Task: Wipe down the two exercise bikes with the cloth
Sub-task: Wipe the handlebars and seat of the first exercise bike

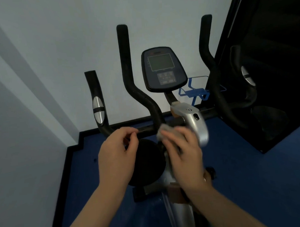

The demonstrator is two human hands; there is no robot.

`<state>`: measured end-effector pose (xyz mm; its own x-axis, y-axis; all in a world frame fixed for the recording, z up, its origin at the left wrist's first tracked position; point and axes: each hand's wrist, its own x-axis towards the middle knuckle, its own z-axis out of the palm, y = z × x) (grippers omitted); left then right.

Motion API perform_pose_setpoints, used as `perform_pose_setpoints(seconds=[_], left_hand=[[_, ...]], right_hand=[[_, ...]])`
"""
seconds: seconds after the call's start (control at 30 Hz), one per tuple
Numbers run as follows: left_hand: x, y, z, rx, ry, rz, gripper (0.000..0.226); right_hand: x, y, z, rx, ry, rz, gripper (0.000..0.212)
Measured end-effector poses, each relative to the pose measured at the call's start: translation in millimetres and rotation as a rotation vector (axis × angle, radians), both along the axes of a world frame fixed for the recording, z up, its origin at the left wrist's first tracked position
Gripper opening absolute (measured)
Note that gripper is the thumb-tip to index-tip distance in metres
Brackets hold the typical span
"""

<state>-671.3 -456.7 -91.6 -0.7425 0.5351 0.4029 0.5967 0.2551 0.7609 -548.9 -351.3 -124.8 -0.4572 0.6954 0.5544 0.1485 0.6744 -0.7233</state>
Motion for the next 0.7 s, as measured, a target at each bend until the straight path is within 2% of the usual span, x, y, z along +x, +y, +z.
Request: perform_pose_setpoints(seconds=[0.1,0.2,0.33,0.43,0.53,0.6,0.7], left_hand=[[-2,0,-1,0.006,0.018,-0.015,0.016],[-1,1,-1,0.004,-0.004,-0.023,0.016],[-1,0,1,0.012,-0.009,-0.048,0.015],[-3,0,0,0.003,0.013,-0.070,0.014],[-3,0,1,-0.010,0.026,-0.089,0.014],[-2,0,1,-0.007,0.015,-0.096,0.015],[-4,-1,2,0.007,0.000,-0.108,0.015]], right_hand=[[-3,8,4,-0.094,0.018,0.031,0.025],[-33,35,26,-0.242,0.030,-0.041,0.019],[-15,-10,0,-0.386,0.197,-0.137,0.022],[1,-25,-12,-0.291,0.203,-0.119,0.031],[-7,4,-3,-0.241,0.170,-0.089,0.028],[-6,-4,-6,-0.249,0.162,-0.080,0.025],[8,-33,-20,-0.155,0.169,-0.001,0.023]])
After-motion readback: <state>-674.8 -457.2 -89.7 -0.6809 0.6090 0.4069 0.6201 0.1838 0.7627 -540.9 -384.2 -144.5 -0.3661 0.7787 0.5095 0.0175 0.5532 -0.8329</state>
